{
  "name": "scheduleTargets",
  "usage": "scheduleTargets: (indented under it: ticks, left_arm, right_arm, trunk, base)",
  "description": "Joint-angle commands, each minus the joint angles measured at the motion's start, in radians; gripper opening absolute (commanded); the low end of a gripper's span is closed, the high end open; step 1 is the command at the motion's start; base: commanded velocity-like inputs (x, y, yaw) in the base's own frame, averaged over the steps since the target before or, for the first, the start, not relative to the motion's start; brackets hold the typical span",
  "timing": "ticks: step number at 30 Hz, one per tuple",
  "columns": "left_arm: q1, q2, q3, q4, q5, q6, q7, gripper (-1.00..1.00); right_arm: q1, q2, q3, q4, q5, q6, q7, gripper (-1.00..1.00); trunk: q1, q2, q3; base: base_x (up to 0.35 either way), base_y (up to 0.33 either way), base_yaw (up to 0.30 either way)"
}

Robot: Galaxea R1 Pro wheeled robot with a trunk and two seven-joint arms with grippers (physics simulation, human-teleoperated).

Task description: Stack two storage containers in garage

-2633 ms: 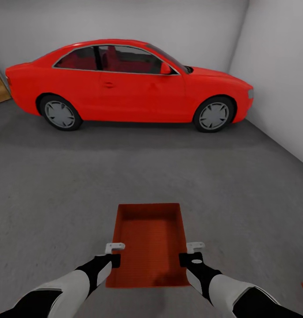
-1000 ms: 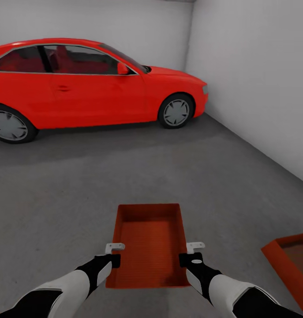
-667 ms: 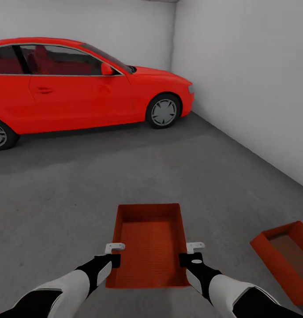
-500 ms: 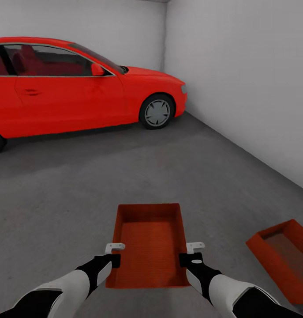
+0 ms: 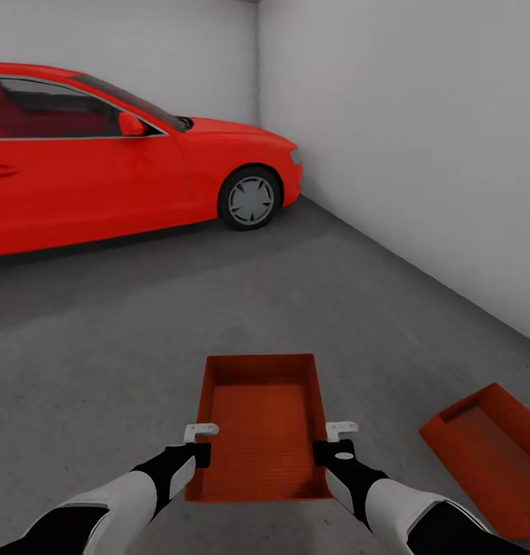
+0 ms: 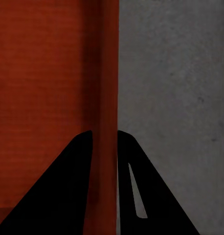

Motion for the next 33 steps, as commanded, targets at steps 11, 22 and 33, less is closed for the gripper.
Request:
scheduleTargets:
  ticks: [11,22,33]
  left_arm:
    - [0.0,0.017,-0.028,-0.005,-0.014,-0.02,0.009,-1.0]
    - [0.0,0.017,-0.028,-0.005,-0.014,-0.02,0.01,-1.0]
    - [0.0,0.017,-0.028,-0.004,-0.014,-0.018,0.009,-1.0]
  right_arm:
    - [0.0,0.001,-0.001,0.014,-0.023,-0.003,-0.003,-1.0]
    - [0.0,0.001,-0.001,0.014,-0.023,-0.003,-0.003,-1.0]
    - [0.0,0.001,-0.001,0.014,-0.023,-0.003,-0.003,-1.0]
  trunk:
    - [0.0,0.0,-0.001]
    - [0.0,0.0,-0.001]
    - [0.0,0.0,-0.001]
  base:
    - [0.009,0.0,-0.216]
    - [0.0,0.0,-0.247]
    - [0.0,0.0,-0.247]
